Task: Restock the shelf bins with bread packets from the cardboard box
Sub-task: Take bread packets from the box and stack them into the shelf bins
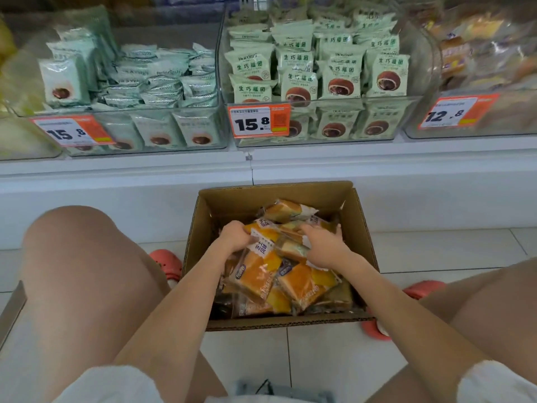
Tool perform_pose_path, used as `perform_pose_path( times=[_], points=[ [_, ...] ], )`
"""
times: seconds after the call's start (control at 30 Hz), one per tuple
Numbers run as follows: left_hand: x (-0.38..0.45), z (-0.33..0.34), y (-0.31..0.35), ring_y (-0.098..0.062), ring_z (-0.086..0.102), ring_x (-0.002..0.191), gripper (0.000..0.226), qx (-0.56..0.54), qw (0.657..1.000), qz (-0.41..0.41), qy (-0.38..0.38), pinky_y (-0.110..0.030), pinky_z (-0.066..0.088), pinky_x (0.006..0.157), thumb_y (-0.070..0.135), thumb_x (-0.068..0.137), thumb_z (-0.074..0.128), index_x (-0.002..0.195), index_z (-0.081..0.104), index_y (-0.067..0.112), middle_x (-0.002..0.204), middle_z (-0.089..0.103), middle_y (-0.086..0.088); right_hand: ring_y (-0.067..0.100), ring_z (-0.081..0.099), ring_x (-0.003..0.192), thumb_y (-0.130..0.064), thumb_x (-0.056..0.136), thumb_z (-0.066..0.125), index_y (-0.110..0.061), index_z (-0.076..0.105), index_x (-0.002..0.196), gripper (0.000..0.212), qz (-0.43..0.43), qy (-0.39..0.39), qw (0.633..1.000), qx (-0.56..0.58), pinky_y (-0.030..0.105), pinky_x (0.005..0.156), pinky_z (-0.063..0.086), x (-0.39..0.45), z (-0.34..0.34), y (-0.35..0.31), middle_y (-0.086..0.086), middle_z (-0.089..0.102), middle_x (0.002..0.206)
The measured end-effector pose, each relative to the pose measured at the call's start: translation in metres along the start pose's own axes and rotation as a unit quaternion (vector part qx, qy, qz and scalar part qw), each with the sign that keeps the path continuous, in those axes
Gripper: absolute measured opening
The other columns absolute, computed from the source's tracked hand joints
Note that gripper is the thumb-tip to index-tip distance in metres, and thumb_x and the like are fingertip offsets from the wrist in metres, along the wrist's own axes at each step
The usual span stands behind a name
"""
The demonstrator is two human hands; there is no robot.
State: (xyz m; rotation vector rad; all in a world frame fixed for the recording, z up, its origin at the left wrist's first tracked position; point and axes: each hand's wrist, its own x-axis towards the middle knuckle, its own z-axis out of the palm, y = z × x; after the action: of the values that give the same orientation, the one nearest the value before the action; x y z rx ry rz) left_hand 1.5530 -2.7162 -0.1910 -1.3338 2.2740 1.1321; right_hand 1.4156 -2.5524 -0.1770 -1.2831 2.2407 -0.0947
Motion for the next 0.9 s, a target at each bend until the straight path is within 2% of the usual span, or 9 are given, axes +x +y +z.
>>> perform_pose_path(
  times=[0.1, 0.17, 0.27, 0.4, 0.47, 0.57, 0.7, 0.8, 0.9],
  points=[
    [-0.01, -0.012, 0.005, -0.016, 0.058, 0.071, 0.015, -0.063, 0.997, 0.029, -0.016, -0.026, 0.05, 0.059, 0.02, 0.093, 0.058, 0.082, 0.053, 0.012, 0.082, 0.058, -0.005, 0.021, 0.035, 0.135, -0.032, 0.09, 0.054, -0.03, 0.036, 0.138, 0.052, -0.034, 0.03, 0.997, 0.062, 0.06, 0.114, -0.003, -0.001, -0.004, -0.007, -0.003, 0.046, 0.142],
    [-0.018, -0.021, 0.007, -0.022, 0.065, 0.08, 0.015, -0.103, 0.992, 0.06, -0.032, -0.028, 0.055, 0.057, 0.016, 0.094, 0.057, 0.081, 0.05, 0.013, 0.093, 0.061, -0.011, 0.018, 0.04, 0.133, -0.024, 0.088, 0.058, -0.03, 0.039, 0.137, 0.053, -0.073, 0.053, 0.987, 0.129, 0.048, 0.116, 0.011, -0.002, -0.006, -0.015, -0.004, 0.047, 0.141],
    [-0.035, -0.035, 0.014, -0.017, 0.061, 0.07, 0.02, -0.087, 0.986, 0.132, -0.043, -0.02, 0.048, 0.05, 0.013, 0.093, 0.058, 0.076, 0.047, 0.013, 0.083, 0.062, -0.009, 0.015, 0.042, 0.131, -0.027, 0.087, 0.065, -0.023, 0.039, 0.14, 0.059, -0.114, 0.059, 0.971, 0.202, 0.027, 0.106, 0.033, -0.003, -0.017, -0.029, -0.004, 0.045, 0.143],
    [-0.059, -0.066, 0.031, -0.007, 0.062, 0.068, 0.014, -0.139, 0.968, 0.204, -0.046, -0.017, 0.047, 0.053, 0.01, 0.091, 0.061, 0.079, 0.054, 0.011, 0.081, 0.067, -0.002, 0.014, 0.052, 0.118, -0.04, 0.077, 0.075, -0.022, 0.048, 0.131, 0.063, -0.117, -0.005, 0.971, 0.211, 0.033, 0.1, 0.044, -0.001, -0.044, -0.041, -0.004, 0.054, 0.13],
    [-0.07, -0.082, 0.04, -0.007, 0.063, 0.07, 0.013, -0.198, 0.955, 0.219, -0.028, -0.025, 0.048, 0.061, 0.011, 0.09, 0.063, 0.079, 0.056, 0.012, 0.08, 0.069, 0.001, 0.01, 0.061, 0.102, -0.032, 0.08, 0.074, -0.018, 0.057, 0.122, 0.047, -0.139, -0.019, 0.959, 0.246, 0.031, 0.09, 0.05, -0.006, -0.057, -0.047, -0.004, 0.063, 0.115],
    [-0.085, -0.103, 0.055, -0.001, 0.061, 0.064, 0.01, -0.235, 0.941, 0.244, -0.011, -0.022, 0.049, 0.064, 0.012, 0.088, 0.066, 0.082, 0.057, 0.014, 0.072, 0.068, 0.01, 0.0, 0.066, 0.088, -0.02, 0.089, 0.065, -0.016, 0.062, 0.116, 0.027, -0.154, 0.001, 0.923, 0.352, 0.019, 0.072, 0.055, -0.021, -0.079, -0.048, -0.008, 0.069, 0.103],
    [-0.093, -0.13, 0.055, -0.011, 0.065, 0.1, 0.038, -0.142, 0.965, 0.205, -0.084, -0.029, 0.053, 0.089, 0.036, 0.071, 0.079, 0.103, 0.063, 0.024, 0.107, 0.069, 0.002, 0.017, 0.07, 0.089, -0.021, 0.091, 0.061, -0.019, 0.064, 0.101, 0.011, -0.129, 0.048, 0.874, 0.465, 0.037, 0.072, 0.06, -0.039, -0.104, -0.031, -0.001, 0.071, 0.096],
    [-0.095, -0.134, 0.056, -0.014, 0.069, 0.094, 0.042, -0.108, 0.969, 0.179, -0.132, -0.031, 0.055, 0.087, 0.023, 0.075, 0.08, 0.111, 0.06, 0.022, 0.103, 0.071, 0.001, 0.016, 0.07, 0.088, -0.02, 0.092, 0.059, -0.023, 0.061, 0.105, 0.014, -0.102, 0.079, 0.829, 0.545, 0.037, 0.072, 0.06, -0.048, -0.112, -0.023, 0.001, 0.07, 0.1],
    [-0.103, -0.14, 0.072, -0.016, 0.072, 0.08, 0.032, -0.159, 0.958, 0.224, -0.088, -0.028, 0.059, 0.075, 0.008, 0.079, 0.075, 0.106, 0.059, 0.018, 0.089, 0.074, -0.003, 0.019, 0.07, 0.092, -0.016, 0.091, 0.059, -0.02, 0.06, 0.109, 0.018, -0.081, 0.076, 0.786, 0.608, 0.04, 0.073, 0.06, -0.058, -0.125, -0.018, 0.004, 0.068, 0.107]
  ],
)
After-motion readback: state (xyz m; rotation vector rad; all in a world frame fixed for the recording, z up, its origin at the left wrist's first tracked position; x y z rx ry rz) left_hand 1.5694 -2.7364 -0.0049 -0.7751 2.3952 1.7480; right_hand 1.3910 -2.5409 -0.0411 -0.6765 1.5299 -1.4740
